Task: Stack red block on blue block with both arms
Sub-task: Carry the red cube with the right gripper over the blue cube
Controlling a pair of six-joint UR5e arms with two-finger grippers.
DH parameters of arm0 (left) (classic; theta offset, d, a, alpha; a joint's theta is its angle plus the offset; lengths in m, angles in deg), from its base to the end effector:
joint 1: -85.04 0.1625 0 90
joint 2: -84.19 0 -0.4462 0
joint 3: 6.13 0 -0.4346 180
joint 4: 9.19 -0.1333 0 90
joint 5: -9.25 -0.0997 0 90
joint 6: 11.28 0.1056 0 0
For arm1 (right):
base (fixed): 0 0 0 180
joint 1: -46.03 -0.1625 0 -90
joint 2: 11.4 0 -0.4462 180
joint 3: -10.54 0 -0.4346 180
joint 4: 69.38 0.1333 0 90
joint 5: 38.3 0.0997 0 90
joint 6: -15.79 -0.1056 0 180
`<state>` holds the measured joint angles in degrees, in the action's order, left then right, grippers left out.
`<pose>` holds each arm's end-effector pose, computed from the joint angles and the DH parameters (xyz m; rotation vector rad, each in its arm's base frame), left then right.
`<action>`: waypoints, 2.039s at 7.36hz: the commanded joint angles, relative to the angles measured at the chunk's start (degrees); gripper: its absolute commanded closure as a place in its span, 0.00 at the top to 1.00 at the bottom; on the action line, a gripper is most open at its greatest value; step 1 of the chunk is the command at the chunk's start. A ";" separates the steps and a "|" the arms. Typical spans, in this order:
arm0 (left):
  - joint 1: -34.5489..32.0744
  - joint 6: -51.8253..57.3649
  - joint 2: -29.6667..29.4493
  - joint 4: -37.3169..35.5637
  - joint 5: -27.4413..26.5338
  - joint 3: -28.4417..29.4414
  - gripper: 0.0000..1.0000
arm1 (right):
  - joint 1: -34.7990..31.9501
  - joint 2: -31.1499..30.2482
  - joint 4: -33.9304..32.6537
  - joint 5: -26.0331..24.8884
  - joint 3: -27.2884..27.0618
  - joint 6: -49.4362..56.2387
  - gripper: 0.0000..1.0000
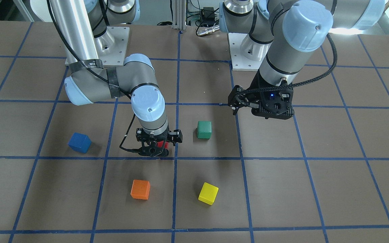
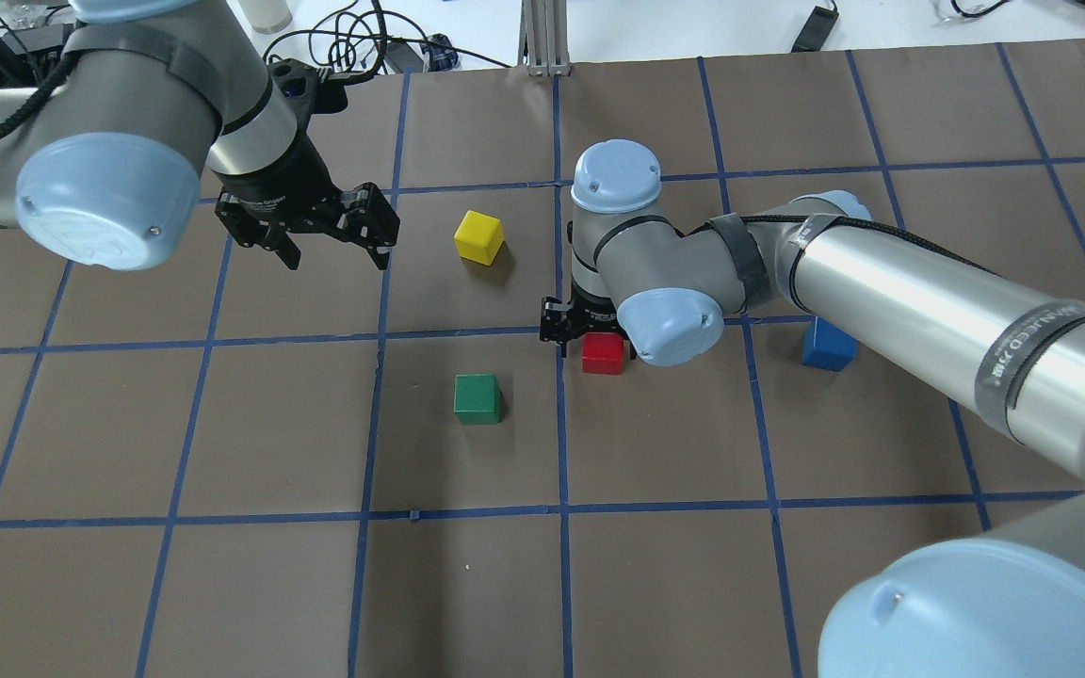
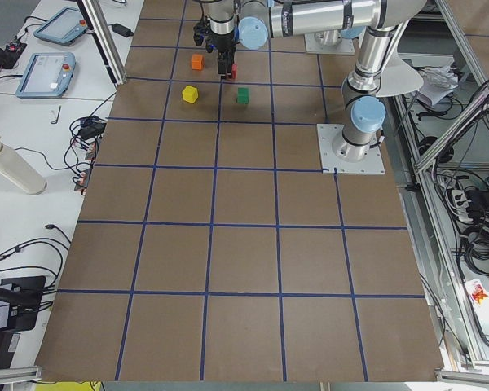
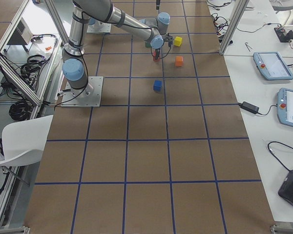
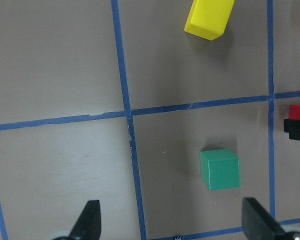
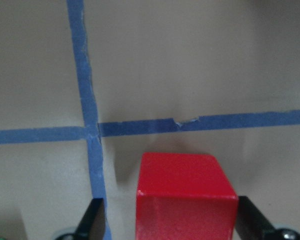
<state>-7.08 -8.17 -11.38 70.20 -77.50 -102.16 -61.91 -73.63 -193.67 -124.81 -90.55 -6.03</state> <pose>-0.1602 -0.5614 0.4121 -0.1400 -3.0814 -0.0259 0.3292 -0.5633 0.1716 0.1090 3.1060 0.1488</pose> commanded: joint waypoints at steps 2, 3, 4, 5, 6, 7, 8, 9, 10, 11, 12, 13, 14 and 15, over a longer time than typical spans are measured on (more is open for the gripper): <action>0.01 0.40 0.13 -0.11 0.00 -0.13 1.00 | 0.18 -1.31 0.62 -0.59 0.80 0.11 0.08; 0.09 0.40 0.12 -0.11 0.00 -0.04 1.00 | 1.23 -6.45 3.59 -2.24 0.71 0.54 0.08; 0.01 0.40 0.04 -0.20 0.00 -0.13 1.00 | 4.20 -11.55 9.62 -4.17 0.63 4.99 0.08; 0.01 0.40 0.12 -0.20 0.00 -0.13 1.00 | 9.88 -14.56 13.25 -4.37 0.02 7.38 0.08; -0.08 0.40 0.04 -0.29 0.09 -0.04 1.00 | 14.90 -17.11 13.89 -5.41 -1.99 15.41 0.08; -0.08 0.40 0.04 -0.20 0.09 -0.13 1.00 | 19.48 -18.62 13.29 -5.42 -4.45 21.06 0.08; -0.08 0.40 -0.14 -0.20 0.09 -0.13 1.00 | 24.22 -19.07 11.37 -6.29 -7.60 26.68 0.08; -0.17 0.40 -0.14 -0.29 0.09 -0.13 1.00 | 28.01 -19.07 6.04 -6.22 -10.94 29.35 0.08; -0.34 0.40 -0.31 -0.29 0.09 -0.13 1.00 | 29.09 -18.46 -1.06 -6.21 -13.93 29.46 0.08; -0.34 0.40 -0.49 -0.29 0.09 -0.13 1.00 | 29.10 -17.76 -3.04 -6.21 -15.36 29.55 0.08; -0.34 0.40 -0.40 -0.29 0.09 -0.13 1.00 | 29.19 -17.58 -2.97 -6.39 -15.11 30.07 0.08; -0.34 0.40 -0.49 -0.29 0.09 -0.21 1.00 | 29.19 -17.49 -2.97 -6.04 -15.02 29.30 0.09; -0.43 0.40 -0.49 -0.20 0.09 -0.21 1.00 | 29.19 -16.88 -2.97 -5.69 -14.84 29.46 0.09; -0.43 0.40 -0.40 -0.20 0.09 -0.21 1.00 | 29.19 -16.61 -2.80 -5.51 -14.23 29.20 0.09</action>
<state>-7.48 -7.77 -11.84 69.96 -77.41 -102.36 -32.75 -90.69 -196.55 -130.62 -105.31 23.39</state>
